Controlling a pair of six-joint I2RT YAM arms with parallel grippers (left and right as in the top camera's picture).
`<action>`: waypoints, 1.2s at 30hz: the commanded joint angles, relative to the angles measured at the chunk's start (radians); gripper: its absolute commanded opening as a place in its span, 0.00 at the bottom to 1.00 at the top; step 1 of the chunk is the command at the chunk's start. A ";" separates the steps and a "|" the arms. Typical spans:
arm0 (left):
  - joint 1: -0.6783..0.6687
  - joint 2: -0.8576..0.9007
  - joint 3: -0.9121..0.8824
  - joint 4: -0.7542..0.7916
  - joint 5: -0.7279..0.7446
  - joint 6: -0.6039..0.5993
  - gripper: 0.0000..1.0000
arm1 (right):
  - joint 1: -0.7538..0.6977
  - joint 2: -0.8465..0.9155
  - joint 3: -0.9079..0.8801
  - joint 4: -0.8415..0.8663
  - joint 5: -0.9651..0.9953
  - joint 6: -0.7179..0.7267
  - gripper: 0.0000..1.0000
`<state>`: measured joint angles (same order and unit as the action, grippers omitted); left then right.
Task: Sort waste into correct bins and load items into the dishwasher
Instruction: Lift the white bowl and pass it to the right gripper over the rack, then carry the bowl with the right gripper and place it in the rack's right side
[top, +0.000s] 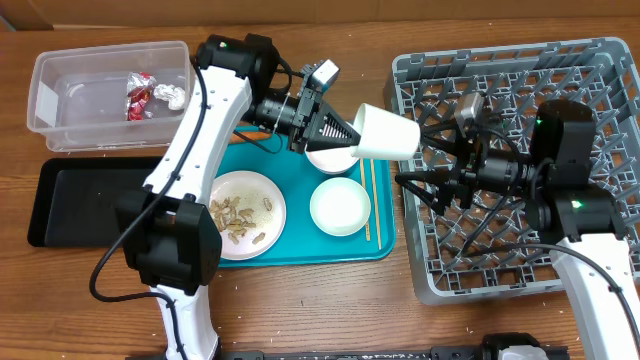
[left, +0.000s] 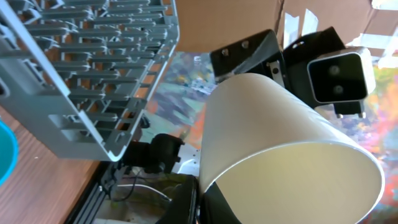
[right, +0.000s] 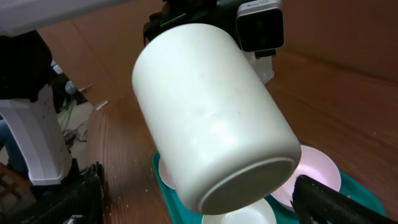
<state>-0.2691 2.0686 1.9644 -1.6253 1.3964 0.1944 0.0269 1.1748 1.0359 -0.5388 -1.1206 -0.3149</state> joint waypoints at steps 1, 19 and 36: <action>-0.018 -0.029 0.012 -0.001 0.072 0.026 0.04 | -0.001 0.014 0.031 0.019 -0.053 -0.029 1.00; -0.066 -0.029 0.012 -0.001 0.071 0.007 0.04 | -0.001 0.026 0.031 0.145 -0.209 -0.117 0.88; -0.066 -0.029 0.012 -0.001 0.044 0.007 0.11 | -0.001 0.026 0.031 0.127 -0.205 -0.127 0.63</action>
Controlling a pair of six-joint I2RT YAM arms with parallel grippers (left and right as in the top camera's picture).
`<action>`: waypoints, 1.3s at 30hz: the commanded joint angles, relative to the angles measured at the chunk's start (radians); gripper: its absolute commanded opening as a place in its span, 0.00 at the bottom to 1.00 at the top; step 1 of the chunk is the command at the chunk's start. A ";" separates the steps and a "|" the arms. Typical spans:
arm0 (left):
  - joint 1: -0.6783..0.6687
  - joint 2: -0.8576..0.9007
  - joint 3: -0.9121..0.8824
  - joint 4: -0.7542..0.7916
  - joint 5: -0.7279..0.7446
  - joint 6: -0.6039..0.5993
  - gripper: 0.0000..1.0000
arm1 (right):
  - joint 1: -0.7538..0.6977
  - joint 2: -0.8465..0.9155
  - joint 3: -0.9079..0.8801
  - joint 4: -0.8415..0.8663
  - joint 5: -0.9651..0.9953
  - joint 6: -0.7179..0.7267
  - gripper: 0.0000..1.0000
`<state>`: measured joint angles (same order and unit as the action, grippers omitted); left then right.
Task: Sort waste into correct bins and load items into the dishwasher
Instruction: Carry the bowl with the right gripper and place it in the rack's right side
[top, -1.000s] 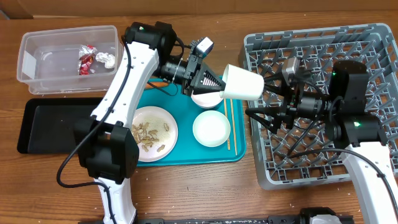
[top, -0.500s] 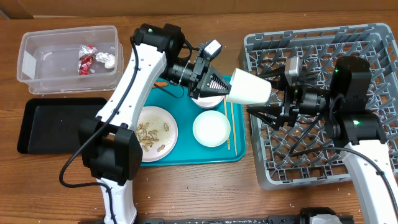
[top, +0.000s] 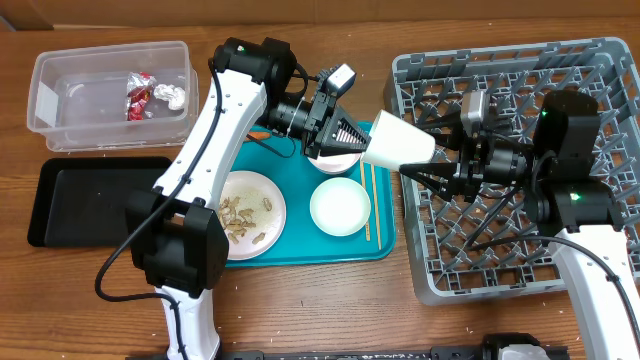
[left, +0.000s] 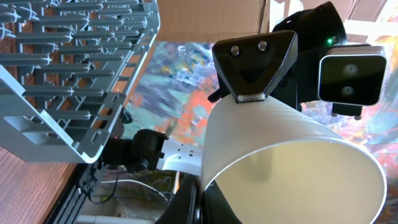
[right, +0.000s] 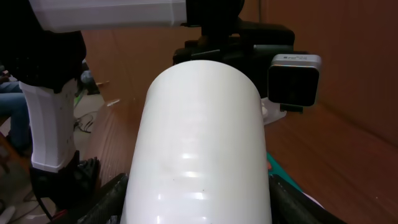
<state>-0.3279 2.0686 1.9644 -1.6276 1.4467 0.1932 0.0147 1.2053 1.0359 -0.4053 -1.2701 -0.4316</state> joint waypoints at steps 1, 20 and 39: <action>-0.007 -0.029 0.012 0.002 -0.039 0.007 0.15 | 0.011 -0.004 0.031 -0.011 -0.055 -0.011 0.62; 0.007 -0.042 0.013 0.057 -1.162 -0.449 0.09 | 0.000 -0.012 0.049 -0.222 0.730 0.274 0.51; 0.007 -0.362 0.013 0.035 -1.596 -0.647 0.05 | -0.504 0.027 0.278 -0.621 1.301 0.606 0.45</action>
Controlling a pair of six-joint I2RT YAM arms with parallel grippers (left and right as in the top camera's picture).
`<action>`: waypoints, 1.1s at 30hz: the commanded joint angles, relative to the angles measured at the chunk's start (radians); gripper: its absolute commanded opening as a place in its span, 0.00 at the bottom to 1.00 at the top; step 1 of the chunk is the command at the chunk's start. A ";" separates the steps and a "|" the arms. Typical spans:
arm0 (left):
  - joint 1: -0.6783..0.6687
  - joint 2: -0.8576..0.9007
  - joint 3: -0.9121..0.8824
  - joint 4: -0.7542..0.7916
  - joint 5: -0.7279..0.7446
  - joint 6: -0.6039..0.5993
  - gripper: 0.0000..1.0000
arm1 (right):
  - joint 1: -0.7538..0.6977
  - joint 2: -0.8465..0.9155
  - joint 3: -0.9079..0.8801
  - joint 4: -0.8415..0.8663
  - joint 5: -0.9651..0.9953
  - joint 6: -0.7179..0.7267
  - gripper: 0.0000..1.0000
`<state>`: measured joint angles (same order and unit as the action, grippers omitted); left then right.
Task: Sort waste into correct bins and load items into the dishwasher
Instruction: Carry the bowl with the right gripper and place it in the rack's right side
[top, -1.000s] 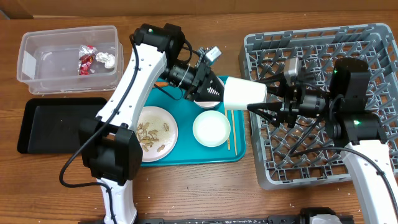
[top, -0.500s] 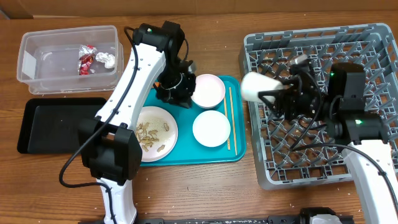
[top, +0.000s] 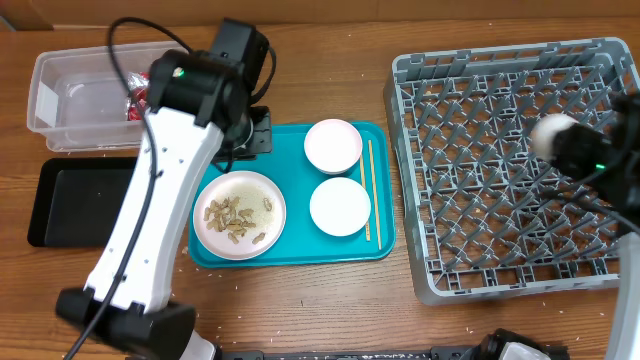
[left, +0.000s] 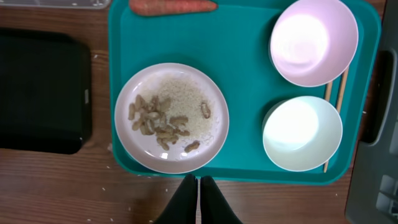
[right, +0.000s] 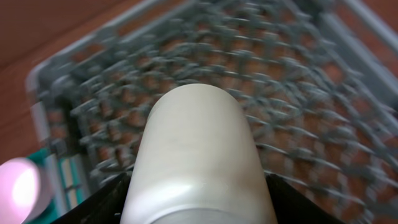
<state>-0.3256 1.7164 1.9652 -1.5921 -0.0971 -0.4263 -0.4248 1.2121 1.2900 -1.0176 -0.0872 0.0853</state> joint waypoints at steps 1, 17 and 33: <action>0.005 -0.010 0.013 -0.002 -0.053 -0.027 0.05 | -0.095 0.033 0.024 -0.021 0.143 0.110 0.45; 0.005 -0.009 0.013 -0.003 -0.053 -0.026 0.05 | -0.282 0.267 0.023 -0.062 0.245 0.212 0.49; 0.005 -0.009 0.012 -0.005 -0.060 -0.023 0.10 | -0.291 0.306 0.022 -0.038 0.198 0.212 0.98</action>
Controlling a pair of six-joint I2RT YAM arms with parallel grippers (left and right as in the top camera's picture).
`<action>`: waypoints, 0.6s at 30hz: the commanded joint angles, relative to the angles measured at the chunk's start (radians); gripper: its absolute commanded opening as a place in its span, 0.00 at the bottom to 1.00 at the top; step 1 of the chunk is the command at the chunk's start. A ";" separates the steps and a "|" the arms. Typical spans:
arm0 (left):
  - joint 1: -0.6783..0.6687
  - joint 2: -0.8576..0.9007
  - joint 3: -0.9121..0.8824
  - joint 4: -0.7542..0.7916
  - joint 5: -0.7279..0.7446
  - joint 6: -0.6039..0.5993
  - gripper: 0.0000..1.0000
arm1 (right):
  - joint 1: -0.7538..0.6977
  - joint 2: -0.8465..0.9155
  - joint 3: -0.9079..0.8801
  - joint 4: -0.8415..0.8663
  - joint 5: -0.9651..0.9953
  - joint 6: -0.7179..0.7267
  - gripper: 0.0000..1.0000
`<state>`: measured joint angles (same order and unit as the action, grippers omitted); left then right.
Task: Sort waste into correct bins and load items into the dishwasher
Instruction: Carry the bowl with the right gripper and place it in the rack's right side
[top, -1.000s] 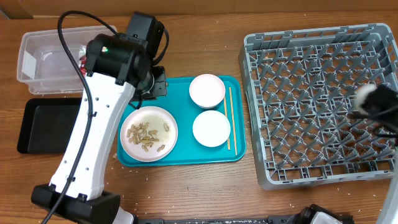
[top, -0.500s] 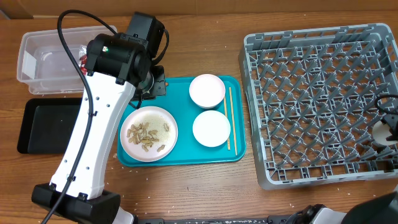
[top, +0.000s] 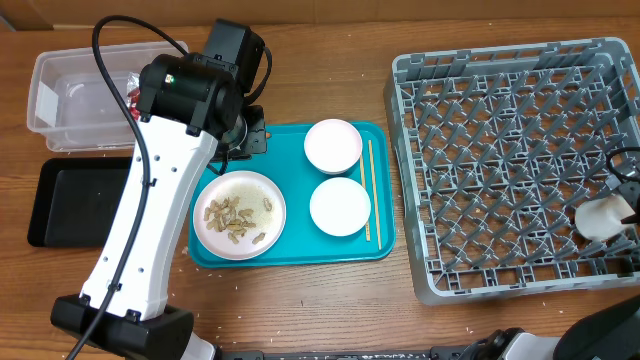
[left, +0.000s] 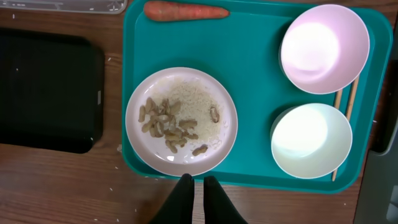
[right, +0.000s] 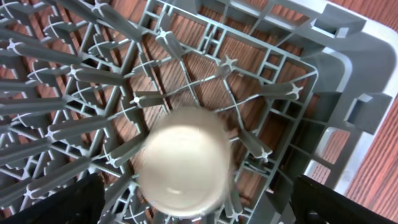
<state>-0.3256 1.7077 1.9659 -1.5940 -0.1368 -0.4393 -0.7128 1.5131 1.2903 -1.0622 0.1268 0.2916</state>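
Note:
A white cup (right: 183, 158) stands bottom-up among the tines in the near right corner of the grey dish rack (top: 500, 70); from overhead the cup (top: 603, 217) is at the rack's right edge. My right gripper (right: 198, 186) hangs above it, open, its fingers wide of the cup on both sides. My left gripper (left: 198, 183) is shut and empty, high over the near edge of the teal tray (left: 140, 37). On the tray are a plate of peanuts and rice (left: 180, 121), a pink bowl (left: 323, 46), a pale bowl (left: 311, 140), chopsticks (top: 368, 190) and a carrot (left: 185, 10).
A clear plastic bin (top: 60, 110) sits at the back left, partly hidden by my left arm. In front of it lies a black tray (top: 70, 200). The rack's walls and tines stand up around the cup.
The cup was in my right gripper over the rack's right side. Now it stands in the near right corner and the fingers are apart from it. My left gripper has barely shifted.
My left gripper held the cup out sideways over the tray's right edge, facing the right gripper. Then the right fingers were around it. Later the left gripper was back above the tray, shut and empty, while the right held the cup over the rack; now the cup rests there.

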 joint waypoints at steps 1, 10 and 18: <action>0.005 0.000 0.011 -0.002 -0.020 -0.010 0.10 | -0.003 0.005 0.021 0.006 -0.017 0.005 0.98; 0.005 0.000 0.011 -0.006 -0.020 -0.010 0.21 | -0.003 0.000 0.024 0.021 -0.221 -0.011 0.97; 0.005 0.000 0.011 -0.006 -0.019 -0.010 0.40 | 0.067 -0.095 0.064 0.039 -0.542 -0.131 0.94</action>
<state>-0.3256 1.7077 1.9659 -1.6009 -0.1436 -0.4416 -0.6865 1.4948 1.2972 -1.0363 -0.2180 0.2329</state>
